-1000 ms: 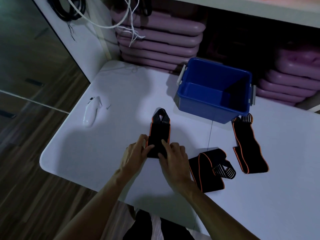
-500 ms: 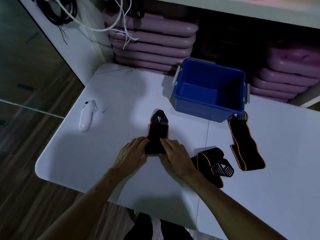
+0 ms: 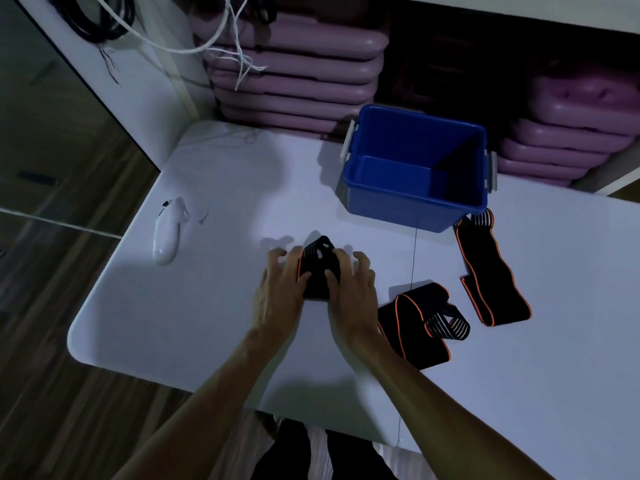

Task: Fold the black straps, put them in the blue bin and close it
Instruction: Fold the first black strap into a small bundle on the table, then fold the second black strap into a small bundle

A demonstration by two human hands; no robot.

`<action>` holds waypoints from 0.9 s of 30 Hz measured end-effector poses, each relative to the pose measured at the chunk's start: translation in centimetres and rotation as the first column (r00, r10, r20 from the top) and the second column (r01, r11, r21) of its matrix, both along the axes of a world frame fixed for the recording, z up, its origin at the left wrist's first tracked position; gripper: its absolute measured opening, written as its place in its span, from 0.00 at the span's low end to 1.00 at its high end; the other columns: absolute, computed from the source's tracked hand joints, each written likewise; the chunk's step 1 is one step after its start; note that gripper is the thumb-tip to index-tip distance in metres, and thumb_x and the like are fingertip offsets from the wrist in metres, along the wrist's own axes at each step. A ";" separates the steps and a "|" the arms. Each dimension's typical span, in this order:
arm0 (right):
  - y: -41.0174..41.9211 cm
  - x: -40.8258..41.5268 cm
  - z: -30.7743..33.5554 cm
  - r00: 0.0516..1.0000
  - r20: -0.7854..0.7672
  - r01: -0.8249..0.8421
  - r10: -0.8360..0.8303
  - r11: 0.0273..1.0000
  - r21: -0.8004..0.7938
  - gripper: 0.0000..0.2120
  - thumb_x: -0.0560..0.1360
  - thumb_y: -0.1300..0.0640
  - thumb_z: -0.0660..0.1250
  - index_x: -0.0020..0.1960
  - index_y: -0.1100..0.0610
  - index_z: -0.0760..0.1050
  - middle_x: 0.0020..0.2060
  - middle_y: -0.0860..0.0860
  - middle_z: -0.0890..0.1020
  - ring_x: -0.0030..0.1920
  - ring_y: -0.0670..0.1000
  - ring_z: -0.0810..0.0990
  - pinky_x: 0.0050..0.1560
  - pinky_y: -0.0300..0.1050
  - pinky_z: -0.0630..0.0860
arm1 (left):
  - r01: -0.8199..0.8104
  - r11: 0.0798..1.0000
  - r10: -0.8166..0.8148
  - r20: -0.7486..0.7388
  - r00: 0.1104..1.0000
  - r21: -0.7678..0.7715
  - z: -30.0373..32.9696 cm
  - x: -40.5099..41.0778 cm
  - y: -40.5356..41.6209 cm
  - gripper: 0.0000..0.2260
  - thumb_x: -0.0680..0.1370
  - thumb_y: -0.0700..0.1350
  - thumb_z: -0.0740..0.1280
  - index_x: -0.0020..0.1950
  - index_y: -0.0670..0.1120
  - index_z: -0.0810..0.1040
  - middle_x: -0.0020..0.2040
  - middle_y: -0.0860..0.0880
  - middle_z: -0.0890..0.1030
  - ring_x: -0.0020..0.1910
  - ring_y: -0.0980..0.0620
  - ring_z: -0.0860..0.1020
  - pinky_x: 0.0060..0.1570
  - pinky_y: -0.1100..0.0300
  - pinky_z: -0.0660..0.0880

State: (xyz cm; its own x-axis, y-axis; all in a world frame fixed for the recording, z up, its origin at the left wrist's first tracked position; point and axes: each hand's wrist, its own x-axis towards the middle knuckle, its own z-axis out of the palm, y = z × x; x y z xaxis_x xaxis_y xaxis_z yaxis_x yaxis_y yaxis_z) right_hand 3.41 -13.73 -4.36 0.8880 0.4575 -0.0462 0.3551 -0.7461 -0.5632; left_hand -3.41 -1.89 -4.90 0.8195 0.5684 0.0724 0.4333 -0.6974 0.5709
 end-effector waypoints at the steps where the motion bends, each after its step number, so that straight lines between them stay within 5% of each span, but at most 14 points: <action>1: -0.5 -0.4 -0.1 0.998 0.056 -0.035 0.037 0.999 -0.029 0.18 0.83 0.51 0.57 0.71 0.49 0.64 0.72 0.56 0.63 0.62 0.59 0.70 0.55 0.52 0.74 | 0.053 0.996 -0.054 0.016 0.998 0.068 -0.2 -0.5 -0.6 0.18 0.79 0.48 0.61 0.69 0.51 0.66 0.66 0.46 0.71 0.55 0.43 0.77 0.44 0.55 0.75; 4: -2.3 -2.6 -1.6 0.975 0.153 -0.138 0.160 0.979 -0.148 0.26 0.81 0.52 0.62 0.77 0.52 0.59 0.77 0.58 0.59 0.70 0.61 0.66 0.58 0.56 0.74 | 0.231 0.948 -0.230 -0.029 0.973 0.220 -2.5 -2.6 -2.2 0.25 0.80 0.47 0.61 0.76 0.46 0.60 0.76 0.45 0.63 0.72 0.44 0.66 0.61 0.54 0.70; 6: -3.1 -3.7 -3.0 0.971 0.141 -0.159 0.193 0.963 -0.218 0.33 0.79 0.53 0.67 0.79 0.55 0.55 0.78 0.59 0.58 0.74 0.62 0.64 0.62 0.58 0.74 | 0.279 0.948 -0.268 -0.091 0.959 0.154 -3.9 -3.7 -2.7 0.30 0.80 0.45 0.61 0.78 0.46 0.48 0.79 0.46 0.51 0.77 0.47 0.55 0.70 0.49 0.65; 8: -3.0 -3.7 -3.8 0.975 0.131 -0.143 0.179 0.959 -0.244 0.37 0.76 0.55 0.70 0.79 0.55 0.54 0.78 0.58 0.58 0.75 0.62 0.62 0.64 0.60 0.73 | 0.297 0.948 -0.285 -0.113 0.952 0.110 -4.4 -3.6 -2.6 0.31 0.80 0.42 0.59 0.78 0.46 0.44 0.79 0.46 0.46 0.78 0.47 0.51 0.71 0.46 0.63; 14: 0.4 0.7 -3.3 0.989 0.122 -0.046 0.079 0.967 -0.249 0.36 0.75 0.58 0.71 0.78 0.54 0.57 0.76 0.59 0.64 0.72 0.64 0.67 0.59 0.62 0.76 | 0.317 0.932 -0.291 -0.158 0.944 0.176 -3.7 2.0 0.3 0.25 0.80 0.44 0.50 0.78 0.44 0.51 0.79 0.43 0.51 0.77 0.44 0.53 0.71 0.45 0.63; 20: -0.2 2.2 -0.9 0.999 0.017 -0.049 0.051 0.993 -0.108 0.35 0.82 0.55 0.58 0.80 0.50 0.39 0.79 0.57 0.41 0.78 0.62 0.43 0.74 0.59 0.55 | 0.350 0.874 -0.304 -0.182 0.935 0.338 -1.6 4.0 0.5 0.30 0.78 0.42 0.62 0.77 0.41 0.53 0.77 0.37 0.53 0.77 0.38 0.52 0.71 0.38 0.58; 24: -5.9 2.2 2.0 0.996 0.094 0.001 0.008 0.995 -0.101 0.27 0.82 0.58 0.57 0.79 0.57 0.54 0.78 0.62 0.50 0.78 0.60 0.46 0.77 0.52 0.46 | 0.382 0.808 -0.383 -0.092 0.919 0.449 -0.4 3.1 -0.8 0.24 0.79 0.45 0.58 0.75 0.40 0.62 0.75 0.37 0.60 0.76 0.39 0.57 0.71 0.38 0.58; 27: -11.8 2.4 2.1 0.987 0.079 0.146 -0.139 0.984 -0.099 0.20 0.79 0.57 0.63 0.70 0.55 0.71 0.72 0.59 0.69 0.74 0.61 0.61 0.73 0.59 0.62 | 0.534 0.736 -0.559 -0.071 0.826 0.416 -0.7 3.5 -4.1 0.20 0.79 0.46 0.60 0.70 0.43 0.70 0.73 0.39 0.67 0.73 0.40 0.64 0.68 0.43 0.63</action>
